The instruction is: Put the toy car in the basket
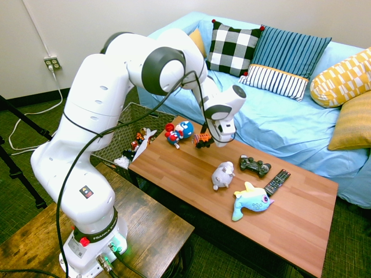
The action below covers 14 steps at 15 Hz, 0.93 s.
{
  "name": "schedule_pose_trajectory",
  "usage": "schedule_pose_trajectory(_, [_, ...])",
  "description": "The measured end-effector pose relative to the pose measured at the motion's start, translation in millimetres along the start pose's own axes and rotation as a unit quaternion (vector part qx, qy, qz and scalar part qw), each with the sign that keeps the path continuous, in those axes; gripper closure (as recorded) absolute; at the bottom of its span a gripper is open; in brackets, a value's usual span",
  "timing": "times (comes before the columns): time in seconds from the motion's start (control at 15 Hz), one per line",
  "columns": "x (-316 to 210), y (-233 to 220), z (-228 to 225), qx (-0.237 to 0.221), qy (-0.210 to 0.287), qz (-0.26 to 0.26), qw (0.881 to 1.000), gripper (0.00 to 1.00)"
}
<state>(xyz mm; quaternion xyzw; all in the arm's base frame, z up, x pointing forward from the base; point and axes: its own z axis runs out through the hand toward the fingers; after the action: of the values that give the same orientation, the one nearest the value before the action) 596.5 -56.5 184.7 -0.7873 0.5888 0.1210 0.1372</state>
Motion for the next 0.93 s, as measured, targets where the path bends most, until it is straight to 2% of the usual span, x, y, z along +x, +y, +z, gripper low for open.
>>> schedule_pose_trajectory(0.2, [-136.1,-11.0,-15.7,0.002,0.007,-0.093,0.996,1.00])
schedule_pose_trajectory(0.33, [-260.9,-8.8,-15.6,-0.014,0.021,-0.143,0.989,1.00])
schedule_pose_trajectory(0.47, [-365.9,-3.8,7.0,-0.035,0.039,-0.176,0.983,1.00])
schedule_pose_trajectory(0.53, [-390.2,-5.7,27.6,-0.048,0.051,-0.178,0.982,0.00])
schedule_pose_trajectory(0.73, [-376.0,-38.1,78.7,-0.080,0.053,-0.160,0.982,0.00])
schedule_pose_trajectory(0.93, [-378.5,-57.8,75.8,-0.087,0.044,-0.163,0.982,0.00])
